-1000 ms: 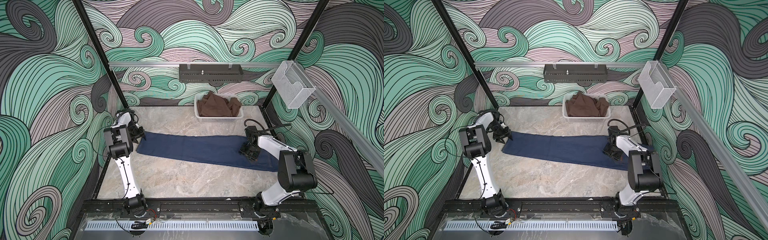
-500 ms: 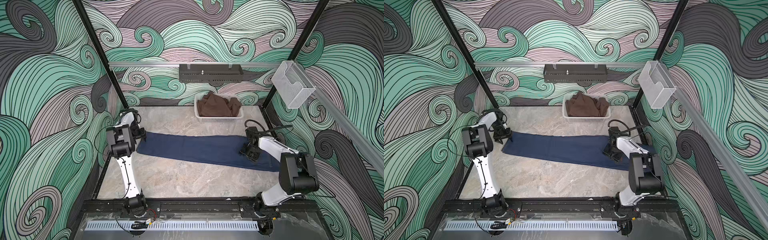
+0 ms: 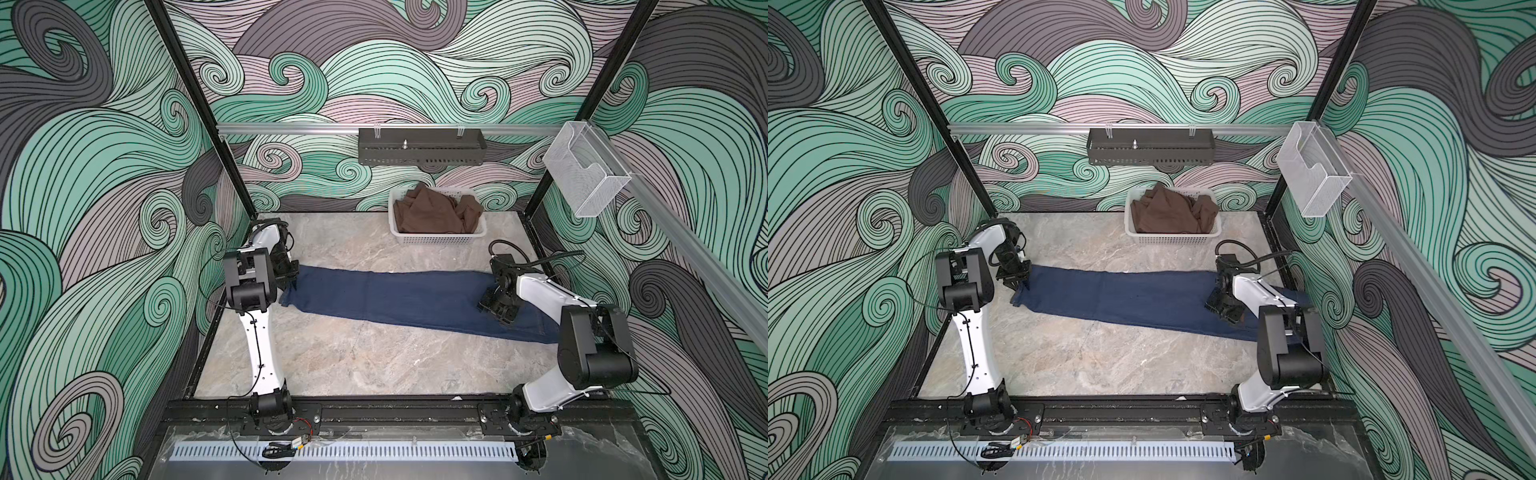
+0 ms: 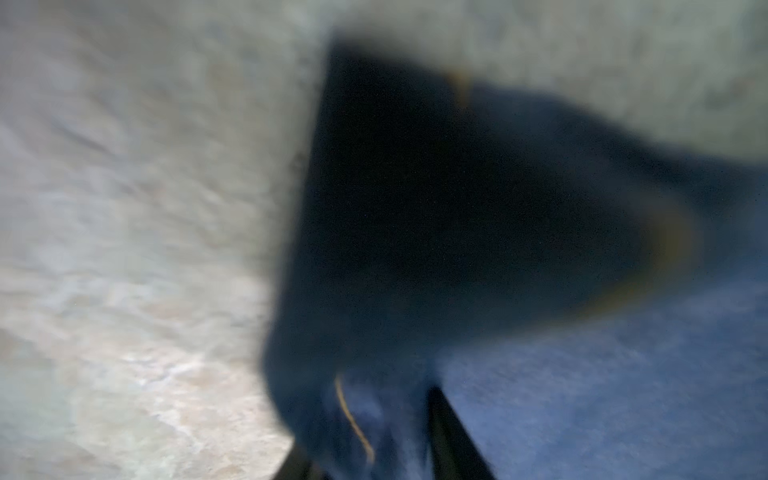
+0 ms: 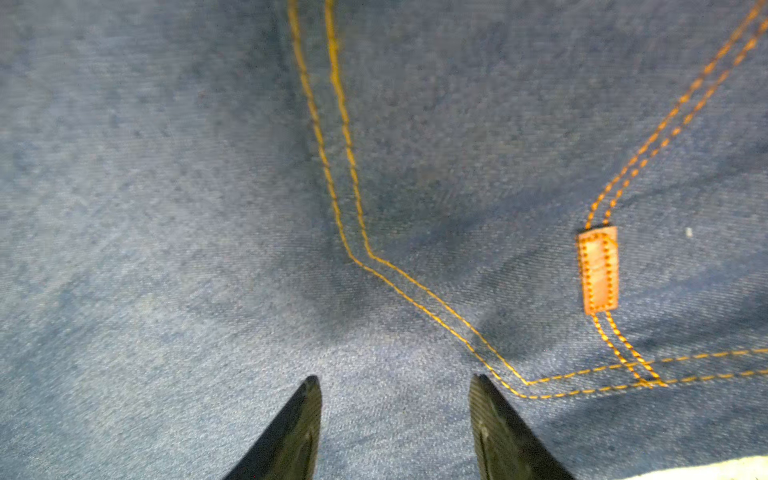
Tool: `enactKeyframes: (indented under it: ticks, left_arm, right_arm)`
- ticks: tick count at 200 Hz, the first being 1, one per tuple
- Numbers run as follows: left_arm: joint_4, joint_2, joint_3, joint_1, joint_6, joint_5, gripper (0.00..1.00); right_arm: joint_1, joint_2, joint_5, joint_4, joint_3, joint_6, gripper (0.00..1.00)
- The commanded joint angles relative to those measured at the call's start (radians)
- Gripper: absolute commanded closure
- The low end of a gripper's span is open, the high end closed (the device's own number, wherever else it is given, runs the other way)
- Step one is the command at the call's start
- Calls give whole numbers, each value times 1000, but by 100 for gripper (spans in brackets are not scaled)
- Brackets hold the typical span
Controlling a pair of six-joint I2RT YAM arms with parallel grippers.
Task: Fold and stack the trousers
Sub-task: Fold the trousers at the center of the table.
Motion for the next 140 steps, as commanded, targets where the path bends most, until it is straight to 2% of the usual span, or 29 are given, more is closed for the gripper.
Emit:
enactKeyframes:
  ticks: [1, 31, 79, 140]
  left_arm:
    - [-10, 47, -26, -11, 10, 38, 78]
    - [-3, 16, -22, -10, 4, 13, 100]
    - [35, -101, -19, 8, -41, -104, 100]
    - [19, -197, 21, 74, -111, -276, 100]
  right_arm:
    - [12, -11, -3, -3, -10, 15, 42]
    - [21, -16, -2, -2, -13, 18, 42]
    - [43, -20, -14, -2, -9, 19, 43]
    - [108, 14, -55, 10, 12, 37, 43]
